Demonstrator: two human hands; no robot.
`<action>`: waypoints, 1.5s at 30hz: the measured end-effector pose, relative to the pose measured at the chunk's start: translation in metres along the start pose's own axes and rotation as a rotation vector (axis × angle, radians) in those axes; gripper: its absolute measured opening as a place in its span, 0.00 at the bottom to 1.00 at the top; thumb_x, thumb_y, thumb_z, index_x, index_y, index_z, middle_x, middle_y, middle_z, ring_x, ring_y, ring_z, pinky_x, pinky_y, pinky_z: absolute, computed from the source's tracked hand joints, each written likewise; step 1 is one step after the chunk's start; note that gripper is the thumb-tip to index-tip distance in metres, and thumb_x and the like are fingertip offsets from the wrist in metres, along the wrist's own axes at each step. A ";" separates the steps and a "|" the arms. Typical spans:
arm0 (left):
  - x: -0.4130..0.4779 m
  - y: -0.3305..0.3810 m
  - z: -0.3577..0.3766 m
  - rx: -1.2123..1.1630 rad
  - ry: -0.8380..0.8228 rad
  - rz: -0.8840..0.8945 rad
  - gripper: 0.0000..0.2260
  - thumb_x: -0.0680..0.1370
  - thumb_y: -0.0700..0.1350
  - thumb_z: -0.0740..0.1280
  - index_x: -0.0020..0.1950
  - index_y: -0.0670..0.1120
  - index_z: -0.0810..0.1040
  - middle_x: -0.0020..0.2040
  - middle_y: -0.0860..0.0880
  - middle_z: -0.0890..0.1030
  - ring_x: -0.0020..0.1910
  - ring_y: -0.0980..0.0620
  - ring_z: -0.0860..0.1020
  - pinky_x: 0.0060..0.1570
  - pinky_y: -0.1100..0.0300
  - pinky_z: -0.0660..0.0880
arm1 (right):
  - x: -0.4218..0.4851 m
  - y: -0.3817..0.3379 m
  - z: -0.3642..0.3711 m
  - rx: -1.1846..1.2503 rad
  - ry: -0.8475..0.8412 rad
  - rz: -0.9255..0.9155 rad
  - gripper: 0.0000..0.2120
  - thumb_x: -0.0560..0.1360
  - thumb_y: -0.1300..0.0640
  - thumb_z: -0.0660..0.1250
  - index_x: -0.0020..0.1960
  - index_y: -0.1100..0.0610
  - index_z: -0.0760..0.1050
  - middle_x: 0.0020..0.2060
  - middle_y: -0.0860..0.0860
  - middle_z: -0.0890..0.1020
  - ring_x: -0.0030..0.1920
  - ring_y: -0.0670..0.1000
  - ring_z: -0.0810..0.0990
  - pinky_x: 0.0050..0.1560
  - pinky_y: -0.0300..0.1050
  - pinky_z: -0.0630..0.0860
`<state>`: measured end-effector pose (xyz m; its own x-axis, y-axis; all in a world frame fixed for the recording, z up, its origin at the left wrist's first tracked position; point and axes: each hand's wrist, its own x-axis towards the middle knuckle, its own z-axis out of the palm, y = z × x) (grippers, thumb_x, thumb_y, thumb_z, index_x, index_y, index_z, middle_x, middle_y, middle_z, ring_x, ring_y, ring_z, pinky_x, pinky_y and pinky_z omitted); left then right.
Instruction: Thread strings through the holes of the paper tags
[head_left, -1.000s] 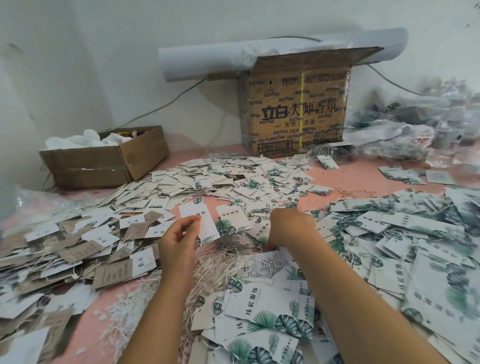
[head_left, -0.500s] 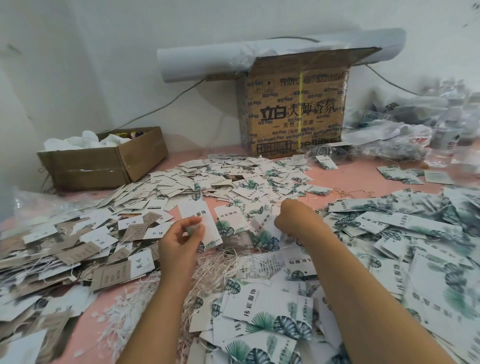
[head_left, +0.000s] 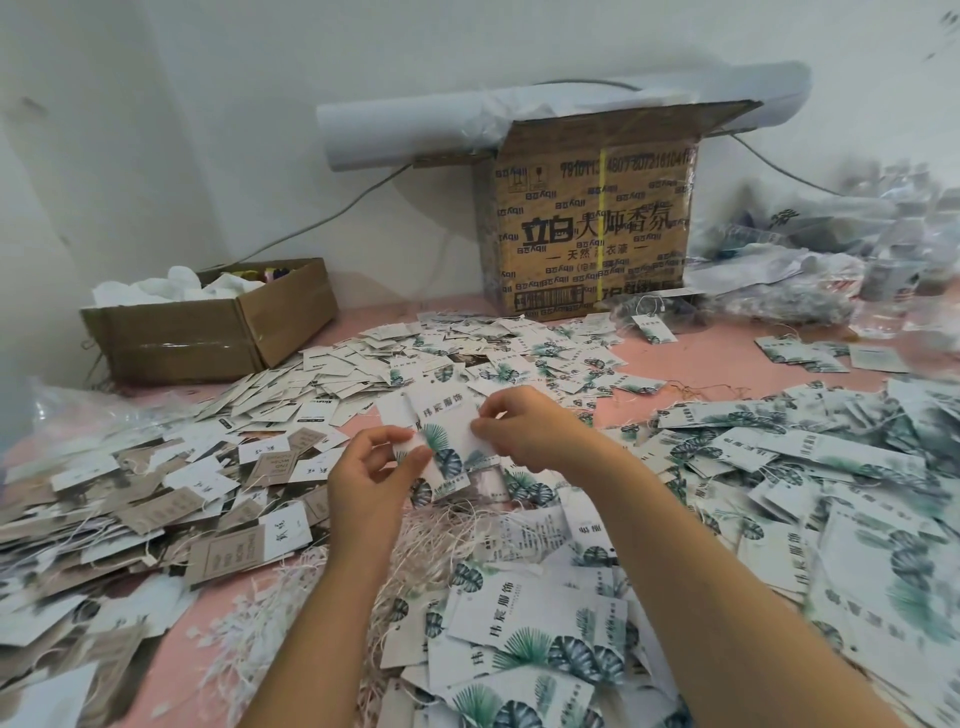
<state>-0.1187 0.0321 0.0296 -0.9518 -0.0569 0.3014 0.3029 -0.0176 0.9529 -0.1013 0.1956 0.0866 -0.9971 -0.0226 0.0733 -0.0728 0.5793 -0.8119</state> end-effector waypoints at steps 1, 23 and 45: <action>-0.001 0.003 0.001 -0.007 -0.001 0.007 0.12 0.63 0.50 0.74 0.43 0.58 0.77 0.44 0.50 0.84 0.39 0.54 0.81 0.37 0.60 0.73 | 0.000 -0.001 0.002 -0.007 -0.003 -0.005 0.09 0.78 0.57 0.61 0.40 0.55 0.72 0.29 0.48 0.72 0.23 0.44 0.65 0.18 0.31 0.60; -0.003 0.043 0.012 0.148 -0.442 -0.006 0.12 0.81 0.42 0.59 0.48 0.54 0.81 0.40 0.53 0.84 0.39 0.57 0.80 0.34 0.64 0.75 | -0.010 -0.022 -0.005 0.745 -0.191 -0.124 0.23 0.70 0.81 0.48 0.56 0.59 0.66 0.36 0.54 0.69 0.23 0.47 0.67 0.22 0.36 0.64; -0.007 0.064 0.005 0.136 -0.342 0.129 0.08 0.67 0.54 0.68 0.40 0.52 0.83 0.42 0.42 0.83 0.44 0.36 0.79 0.49 0.39 0.75 | -0.015 -0.028 -0.022 0.042 0.087 -0.302 0.04 0.71 0.62 0.72 0.38 0.56 0.82 0.24 0.43 0.77 0.23 0.39 0.68 0.27 0.31 0.65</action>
<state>-0.0932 0.0364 0.0884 -0.8746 0.2866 0.3910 0.4336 0.1013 0.8954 -0.0834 0.1978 0.1206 -0.9246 -0.1178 0.3622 -0.3679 0.5225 -0.7692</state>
